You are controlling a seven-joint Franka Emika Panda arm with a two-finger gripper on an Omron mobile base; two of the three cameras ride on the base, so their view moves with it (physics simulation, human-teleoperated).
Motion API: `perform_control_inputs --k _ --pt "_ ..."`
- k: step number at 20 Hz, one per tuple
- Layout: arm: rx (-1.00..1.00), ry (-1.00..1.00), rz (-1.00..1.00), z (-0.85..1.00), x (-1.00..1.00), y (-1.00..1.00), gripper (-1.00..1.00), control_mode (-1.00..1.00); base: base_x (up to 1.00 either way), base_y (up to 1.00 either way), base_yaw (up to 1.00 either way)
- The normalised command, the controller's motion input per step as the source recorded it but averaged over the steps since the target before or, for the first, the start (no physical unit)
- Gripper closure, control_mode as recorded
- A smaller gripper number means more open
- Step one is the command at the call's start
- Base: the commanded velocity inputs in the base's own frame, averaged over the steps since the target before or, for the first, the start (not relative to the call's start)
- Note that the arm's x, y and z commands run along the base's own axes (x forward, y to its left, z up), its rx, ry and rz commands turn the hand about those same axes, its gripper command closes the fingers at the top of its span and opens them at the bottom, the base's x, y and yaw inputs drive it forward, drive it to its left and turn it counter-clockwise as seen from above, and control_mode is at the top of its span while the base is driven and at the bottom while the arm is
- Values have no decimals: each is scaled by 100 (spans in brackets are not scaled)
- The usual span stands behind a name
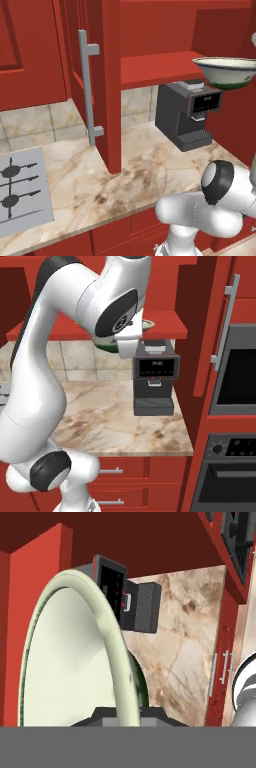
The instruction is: Move the bowls from the cabinet to the plates on the dining table.
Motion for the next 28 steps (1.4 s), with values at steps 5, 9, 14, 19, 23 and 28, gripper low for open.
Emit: perform_control_inputs --k 5,9,14,19,23,28 --pt "0 0 3 -2 -59 45 100 -100 0 0 0" --pt "0 0 7 -18 -8 49 100 -100 0 0 0" --pt "0 0 6 -10 -5 33 100 -100 0 0 0" --pt "0 -2 2 0 -48 9 100 -100 0 0 0" --pt "0 -3 5 -1 -85 25 100 -100 0 0 0" --pt "0 0 9 -19 -50 31 100 -100 0 0 0"
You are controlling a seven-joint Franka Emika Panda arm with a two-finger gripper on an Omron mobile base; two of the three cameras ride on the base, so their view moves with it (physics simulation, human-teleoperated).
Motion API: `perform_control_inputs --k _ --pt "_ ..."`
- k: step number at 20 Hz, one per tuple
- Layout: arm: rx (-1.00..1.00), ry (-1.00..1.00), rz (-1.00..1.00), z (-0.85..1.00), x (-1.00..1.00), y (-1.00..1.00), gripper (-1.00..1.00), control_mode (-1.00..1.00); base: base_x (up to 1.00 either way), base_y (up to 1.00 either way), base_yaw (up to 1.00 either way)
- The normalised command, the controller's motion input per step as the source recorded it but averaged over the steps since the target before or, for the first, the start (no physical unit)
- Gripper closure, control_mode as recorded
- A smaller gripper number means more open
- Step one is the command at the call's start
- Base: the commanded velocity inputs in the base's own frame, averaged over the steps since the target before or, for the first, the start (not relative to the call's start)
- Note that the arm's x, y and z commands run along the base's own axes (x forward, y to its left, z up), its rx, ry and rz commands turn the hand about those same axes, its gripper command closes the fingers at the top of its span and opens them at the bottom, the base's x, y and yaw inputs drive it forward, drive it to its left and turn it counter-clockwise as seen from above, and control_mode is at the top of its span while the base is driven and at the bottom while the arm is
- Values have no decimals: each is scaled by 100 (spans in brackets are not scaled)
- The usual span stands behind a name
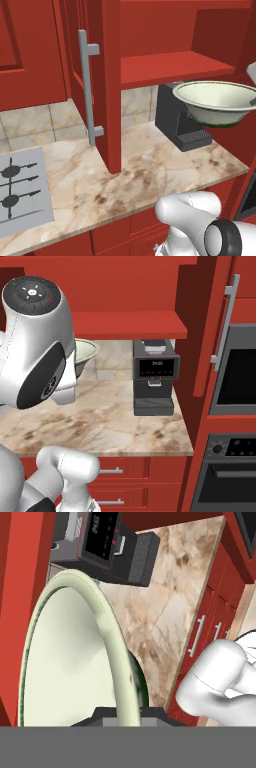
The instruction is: Move the bowls from the cabinet to the plates on the dining table.
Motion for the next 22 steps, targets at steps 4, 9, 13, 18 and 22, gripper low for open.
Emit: perform_control_inputs --k 4,9,13,18,22 --pt "0 0 8 -28 -28 21 100 -100 0 0 0" --pt "-2 0 4 -27 -13 5 100 -100 0 0 0" --pt "-1 0 0 -1 0 0 100 -100 0 0 0" --pt "0 0 0 0 0 0 100 -100 0 0 0" --pt "0 0 0 0 0 0 100 -100 0 0 0"
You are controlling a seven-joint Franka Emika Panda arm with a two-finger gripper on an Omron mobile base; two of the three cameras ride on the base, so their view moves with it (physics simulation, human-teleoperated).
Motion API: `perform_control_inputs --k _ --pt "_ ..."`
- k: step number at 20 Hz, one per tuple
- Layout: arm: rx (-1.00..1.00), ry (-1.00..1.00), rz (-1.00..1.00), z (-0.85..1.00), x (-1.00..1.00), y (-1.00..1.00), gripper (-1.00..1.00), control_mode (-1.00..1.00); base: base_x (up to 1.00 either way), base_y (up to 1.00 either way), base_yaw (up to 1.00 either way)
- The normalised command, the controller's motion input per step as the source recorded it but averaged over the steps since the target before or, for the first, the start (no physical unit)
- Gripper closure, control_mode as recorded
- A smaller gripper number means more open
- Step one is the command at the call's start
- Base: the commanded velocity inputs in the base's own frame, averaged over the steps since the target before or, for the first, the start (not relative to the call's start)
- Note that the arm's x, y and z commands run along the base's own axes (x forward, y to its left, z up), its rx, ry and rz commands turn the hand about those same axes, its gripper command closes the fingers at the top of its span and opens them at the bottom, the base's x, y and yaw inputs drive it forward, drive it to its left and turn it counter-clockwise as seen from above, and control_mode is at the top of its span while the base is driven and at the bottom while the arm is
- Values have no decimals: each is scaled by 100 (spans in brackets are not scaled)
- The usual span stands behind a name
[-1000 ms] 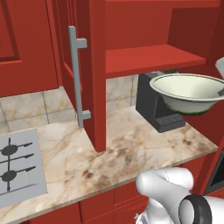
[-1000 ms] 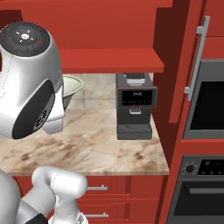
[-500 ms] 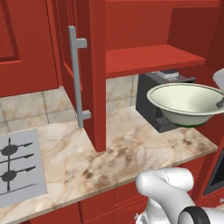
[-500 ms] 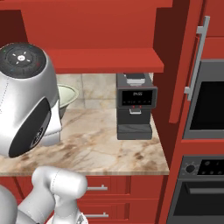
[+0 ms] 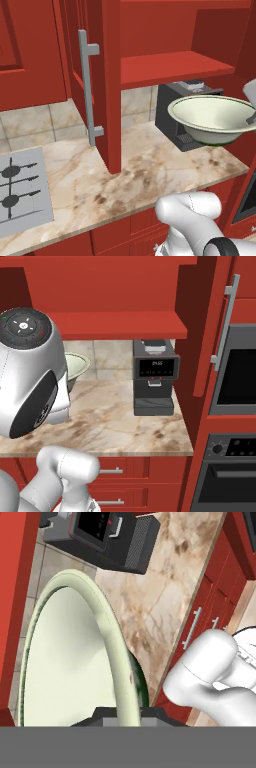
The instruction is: Move the bowls from the cabinet to the plates on the dining table.
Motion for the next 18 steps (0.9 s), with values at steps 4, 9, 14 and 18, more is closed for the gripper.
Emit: perform_control_inputs --k 4,9,14,18 --pt "0 0 0 0 0 0 100 -100 0 0 0" --pt "0 0 0 0 0 0 100 100 -6 0 0" --pt "0 0 0 0 0 0 100 100 -49 0 7" --pt "0 0 0 0 0 0 100 100 -73 0 15"
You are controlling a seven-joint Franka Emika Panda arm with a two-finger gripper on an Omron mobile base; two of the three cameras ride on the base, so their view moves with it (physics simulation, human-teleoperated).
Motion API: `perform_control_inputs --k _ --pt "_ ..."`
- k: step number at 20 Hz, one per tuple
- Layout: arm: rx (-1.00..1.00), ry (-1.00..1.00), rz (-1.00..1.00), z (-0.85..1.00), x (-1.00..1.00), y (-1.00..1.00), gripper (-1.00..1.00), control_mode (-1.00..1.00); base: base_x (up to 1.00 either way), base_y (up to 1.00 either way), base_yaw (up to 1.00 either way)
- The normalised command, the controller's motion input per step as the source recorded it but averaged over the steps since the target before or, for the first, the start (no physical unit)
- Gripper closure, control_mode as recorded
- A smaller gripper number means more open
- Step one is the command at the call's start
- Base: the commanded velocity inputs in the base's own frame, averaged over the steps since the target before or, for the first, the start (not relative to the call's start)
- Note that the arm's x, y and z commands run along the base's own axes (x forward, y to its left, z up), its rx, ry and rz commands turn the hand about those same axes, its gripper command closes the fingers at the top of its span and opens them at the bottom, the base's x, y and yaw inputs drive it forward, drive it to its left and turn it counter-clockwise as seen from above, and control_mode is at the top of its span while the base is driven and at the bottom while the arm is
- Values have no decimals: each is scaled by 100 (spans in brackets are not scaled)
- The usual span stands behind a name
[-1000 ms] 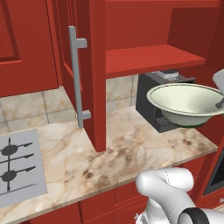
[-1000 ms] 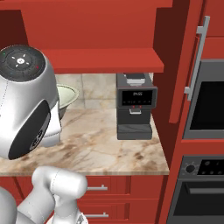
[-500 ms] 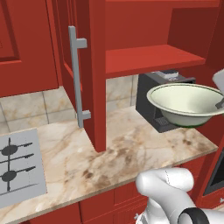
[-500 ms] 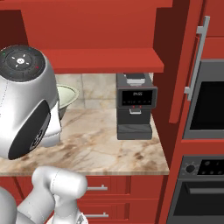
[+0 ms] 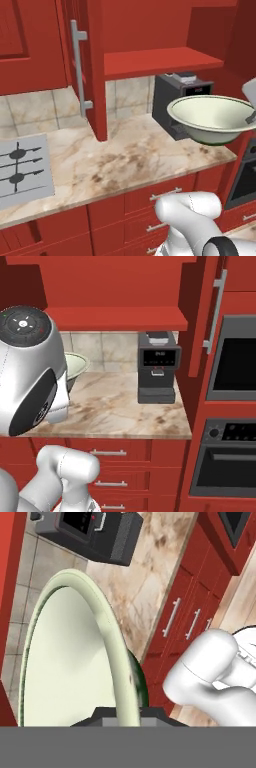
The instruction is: Move the bowls from the cabinet to the plates on the dining table.
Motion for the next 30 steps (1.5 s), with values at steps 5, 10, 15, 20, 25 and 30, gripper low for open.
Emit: perform_control_inputs --k 5,10,15,20,25,30 --pt "0 0 0 0 0 0 100 100 -54 0 22" --pt "0 0 0 0 0 0 100 100 -38 -3 32" --pt "0 0 0 0 0 0 100 100 -52 15 48" --pt "0 0 0 0 0 0 100 100 -69 30 51" --pt "0 0 0 0 0 0 100 100 -65 48 52" --pt "0 0 0 0 0 0 100 100 -44 56 54"
